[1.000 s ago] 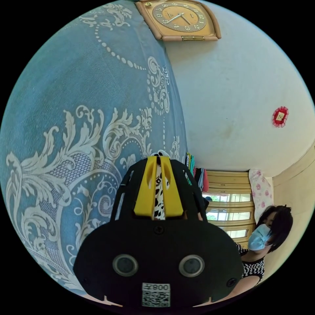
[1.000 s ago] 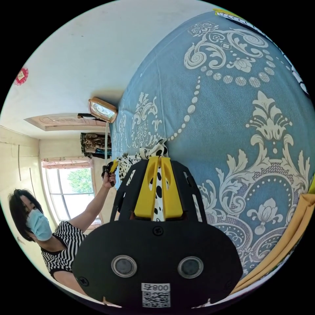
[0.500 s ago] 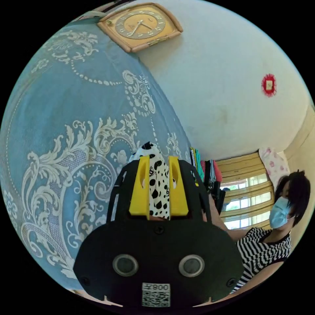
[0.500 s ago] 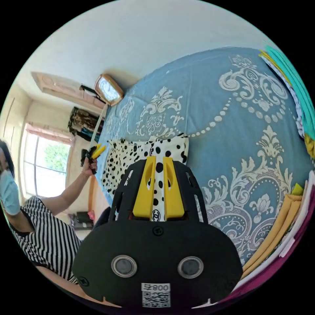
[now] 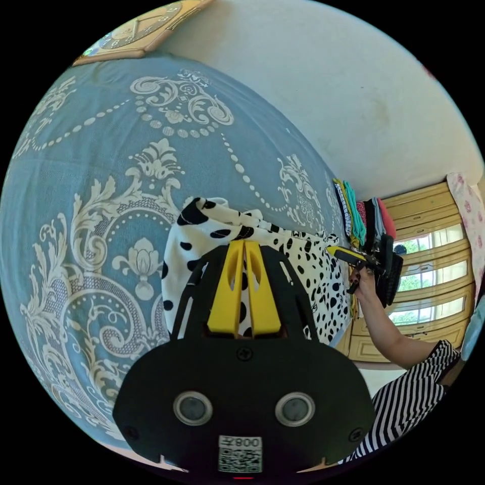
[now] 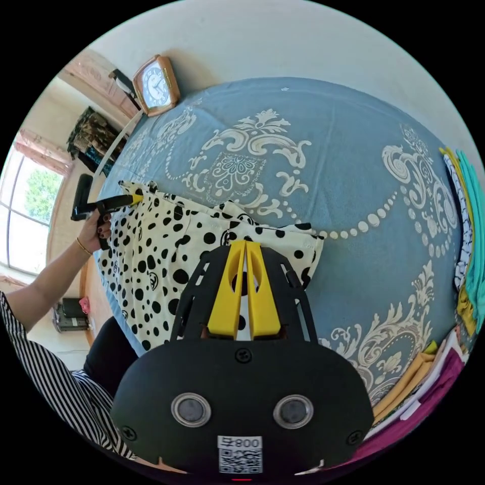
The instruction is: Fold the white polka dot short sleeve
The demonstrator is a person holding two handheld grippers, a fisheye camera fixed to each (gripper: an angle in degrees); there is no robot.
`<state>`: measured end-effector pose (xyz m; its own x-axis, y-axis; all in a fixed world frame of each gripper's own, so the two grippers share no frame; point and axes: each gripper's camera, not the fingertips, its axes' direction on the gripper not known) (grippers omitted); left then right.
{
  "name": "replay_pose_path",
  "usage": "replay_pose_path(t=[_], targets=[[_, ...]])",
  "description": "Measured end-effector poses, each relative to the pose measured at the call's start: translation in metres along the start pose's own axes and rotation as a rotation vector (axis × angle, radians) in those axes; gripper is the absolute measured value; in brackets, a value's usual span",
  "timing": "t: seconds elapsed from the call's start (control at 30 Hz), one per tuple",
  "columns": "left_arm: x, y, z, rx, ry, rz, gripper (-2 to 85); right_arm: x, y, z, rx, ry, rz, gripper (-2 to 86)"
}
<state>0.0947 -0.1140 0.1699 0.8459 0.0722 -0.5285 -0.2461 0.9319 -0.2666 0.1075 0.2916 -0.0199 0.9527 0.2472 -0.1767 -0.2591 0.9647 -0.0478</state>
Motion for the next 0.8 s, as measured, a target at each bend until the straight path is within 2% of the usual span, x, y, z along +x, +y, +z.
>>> replay_pose_path(t=[0.1,0.23,0.33,0.47,0.6,0.8], targets=[[0.007,0.006,0.005,0.033,0.031,-0.001,1.0,-0.005,0.004,-0.004,0.044,-0.002,0.032,0.2],[0.029,0.026,0.002,0.077,0.109,0.105,3.2,-0.027,0.012,-0.02,0.126,-0.018,0.001,0.6],[0.055,0.033,0.02,-0.001,0.043,0.226,5.7,-0.057,0.01,-0.019,0.146,-0.075,-0.096,1.8],[0.092,0.026,0.064,-0.084,-0.092,0.334,6.9,-0.103,-0.008,0.015,0.014,0.033,-0.194,4.8],[0.105,0.023,0.097,-0.125,-0.234,0.323,5.2,-0.122,-0.012,0.041,-0.061,0.102,-0.204,4.3],[0.108,0.037,0.104,-0.079,-0.184,0.287,1.6,-0.127,-0.005,0.035,-0.025,0.089,-0.205,0.9]])
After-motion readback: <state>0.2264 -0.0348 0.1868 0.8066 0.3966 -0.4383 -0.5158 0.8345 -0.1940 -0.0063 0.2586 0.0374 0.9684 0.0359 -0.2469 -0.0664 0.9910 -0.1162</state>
